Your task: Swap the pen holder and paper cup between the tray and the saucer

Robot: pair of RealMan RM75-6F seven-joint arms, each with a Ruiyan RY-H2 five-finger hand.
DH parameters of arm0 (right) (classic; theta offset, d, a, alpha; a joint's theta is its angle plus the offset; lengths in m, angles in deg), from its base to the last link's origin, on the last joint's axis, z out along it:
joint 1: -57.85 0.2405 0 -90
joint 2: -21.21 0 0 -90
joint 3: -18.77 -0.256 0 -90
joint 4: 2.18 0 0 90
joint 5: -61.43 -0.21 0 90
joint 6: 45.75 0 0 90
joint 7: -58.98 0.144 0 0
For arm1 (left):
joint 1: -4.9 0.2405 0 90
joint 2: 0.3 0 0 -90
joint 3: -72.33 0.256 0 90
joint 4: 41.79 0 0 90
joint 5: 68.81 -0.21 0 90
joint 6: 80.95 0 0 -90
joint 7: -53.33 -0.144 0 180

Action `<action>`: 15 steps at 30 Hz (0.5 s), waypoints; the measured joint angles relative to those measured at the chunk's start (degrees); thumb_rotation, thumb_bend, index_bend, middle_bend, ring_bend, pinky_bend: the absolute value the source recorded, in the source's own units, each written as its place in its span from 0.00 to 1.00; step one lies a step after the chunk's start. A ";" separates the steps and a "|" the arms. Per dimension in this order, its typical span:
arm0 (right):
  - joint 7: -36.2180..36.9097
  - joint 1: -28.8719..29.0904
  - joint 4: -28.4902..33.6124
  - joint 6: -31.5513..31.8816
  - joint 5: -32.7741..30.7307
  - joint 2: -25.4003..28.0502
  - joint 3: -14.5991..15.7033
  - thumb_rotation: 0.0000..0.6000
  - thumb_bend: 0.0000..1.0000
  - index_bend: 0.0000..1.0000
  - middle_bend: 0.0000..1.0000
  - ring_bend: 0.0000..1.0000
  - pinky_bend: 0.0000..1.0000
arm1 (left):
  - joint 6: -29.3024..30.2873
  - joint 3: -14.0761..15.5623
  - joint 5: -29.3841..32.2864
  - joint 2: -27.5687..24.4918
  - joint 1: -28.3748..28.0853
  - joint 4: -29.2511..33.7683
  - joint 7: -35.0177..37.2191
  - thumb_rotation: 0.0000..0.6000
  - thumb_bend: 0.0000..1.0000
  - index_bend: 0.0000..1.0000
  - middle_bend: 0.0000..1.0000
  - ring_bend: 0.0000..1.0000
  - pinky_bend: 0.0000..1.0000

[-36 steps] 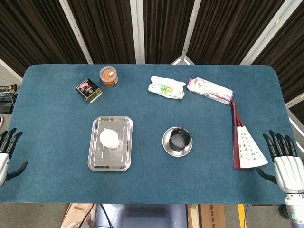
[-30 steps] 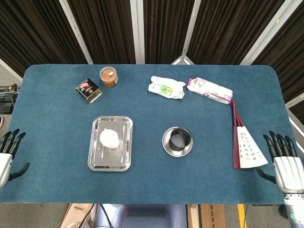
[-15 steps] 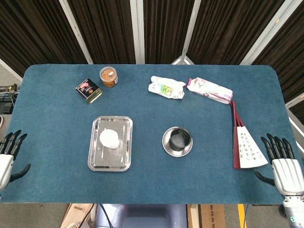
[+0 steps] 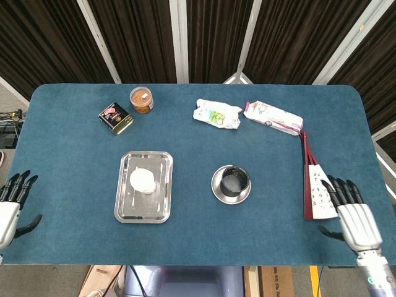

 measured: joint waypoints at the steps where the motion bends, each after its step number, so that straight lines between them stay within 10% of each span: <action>1: -0.47 0.89 1.00 -1.25 -0.26 0.27 -0.34 1.00 0.00 0.00 0.00 0.00 0.00 | -0.12 -0.06 0.15 0.02 -0.04 -0.02 0.07 1.00 0.37 0.04 0.00 0.00 0.17; 15: -13.99 16.78 10.79 -20.70 -20.09 -0.94 -7.89 1.00 0.00 0.00 0.00 0.00 0.00 | -0.38 -0.71 1.54 -0.21 -0.09 -0.13 0.55 1.00 0.37 0.04 0.00 0.00 0.17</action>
